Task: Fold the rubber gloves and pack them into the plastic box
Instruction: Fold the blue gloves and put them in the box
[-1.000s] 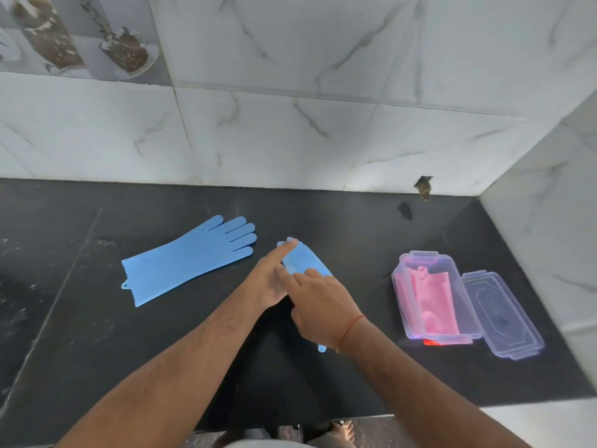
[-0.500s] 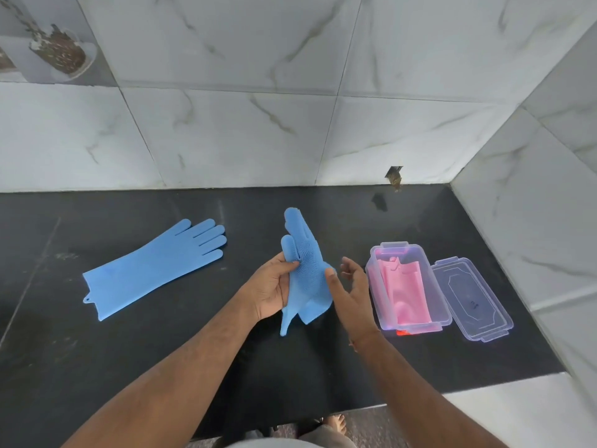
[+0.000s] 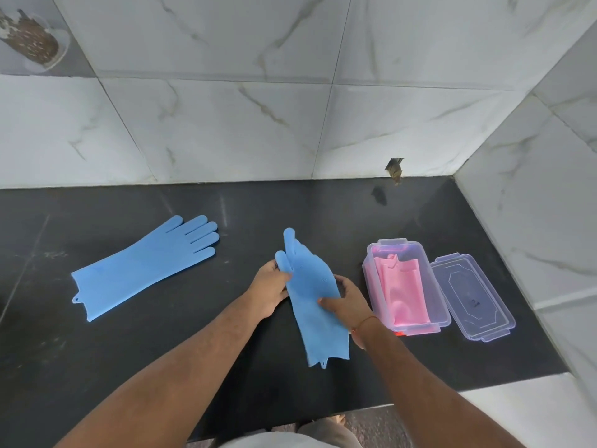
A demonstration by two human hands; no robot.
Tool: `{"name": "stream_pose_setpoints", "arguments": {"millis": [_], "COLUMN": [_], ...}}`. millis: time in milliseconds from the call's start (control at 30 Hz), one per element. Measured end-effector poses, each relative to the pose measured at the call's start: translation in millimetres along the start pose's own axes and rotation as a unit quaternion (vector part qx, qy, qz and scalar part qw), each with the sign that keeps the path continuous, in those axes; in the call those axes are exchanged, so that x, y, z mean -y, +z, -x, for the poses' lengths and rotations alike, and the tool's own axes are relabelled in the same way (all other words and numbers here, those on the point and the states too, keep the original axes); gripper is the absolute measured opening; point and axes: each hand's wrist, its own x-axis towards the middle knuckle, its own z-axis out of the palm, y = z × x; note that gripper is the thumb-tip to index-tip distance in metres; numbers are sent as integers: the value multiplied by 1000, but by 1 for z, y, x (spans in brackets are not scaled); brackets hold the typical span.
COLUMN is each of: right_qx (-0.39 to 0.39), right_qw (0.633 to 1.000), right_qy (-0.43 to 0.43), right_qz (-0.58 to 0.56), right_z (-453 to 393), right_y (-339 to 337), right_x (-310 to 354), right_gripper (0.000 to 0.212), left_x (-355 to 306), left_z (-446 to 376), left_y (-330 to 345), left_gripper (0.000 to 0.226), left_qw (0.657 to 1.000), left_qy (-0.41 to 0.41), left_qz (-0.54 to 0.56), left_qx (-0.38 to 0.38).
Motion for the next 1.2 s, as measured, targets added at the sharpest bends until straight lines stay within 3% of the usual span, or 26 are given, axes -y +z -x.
{"name": "stream_pose_setpoints", "arguments": {"millis": [133, 300, 433, 533, 600, 733, 800, 867, 967, 1200], "right_qx": [35, -35, -57, -103, -136, -209, -156, -95, -70, -96], "right_qw": [998, 999, 995, 989, 980, 900, 864, 825, 811, 801], "right_qy": [21, -28, -77, -78, -62, -156, -197, -211, -221, -229], "right_qz": [45, -12, 11, 72, 127, 348, 437, 516, 537, 544], "right_z": [-4, -16, -29, -37, -38, -29, -25, -24, -24, -27], "right_y": [-7, -6, -3, -3, 0, 7, 12, 15, 15, 18], "right_x": [-12, -14, -1, 2, 1, -10, -19, -36, -60, -68], "right_gripper": [40, 26, 36, 40, 43, 62, 70, 71, 69, 69], "left_x": [9, 13, 12, 13, 16, 35, 52, 69, 86, 76], "left_z": [-6, -11, -11, -13, -13, -13, -14, -15, -16, -15], "left_y": [5, 7, 7, 6, 5, 2, -2, -7, -10, -21], "left_gripper": [43, 47, 68, 98, 112, 105, 88, 77, 74, 76], "left_qw": [999, 968, 938, 899, 852, 687, 608, 565, 563, 581], "left_qy": [-8, 75, 125, 166, 198, 266, 297, 306, 284, 268], "left_qz": [-45, -221, -303, -395, -476, -669, -733, -765, -774, -768], "left_qx": [-7, -87, -110, -87, -89, -100, -61, -46, -55, -30]}}
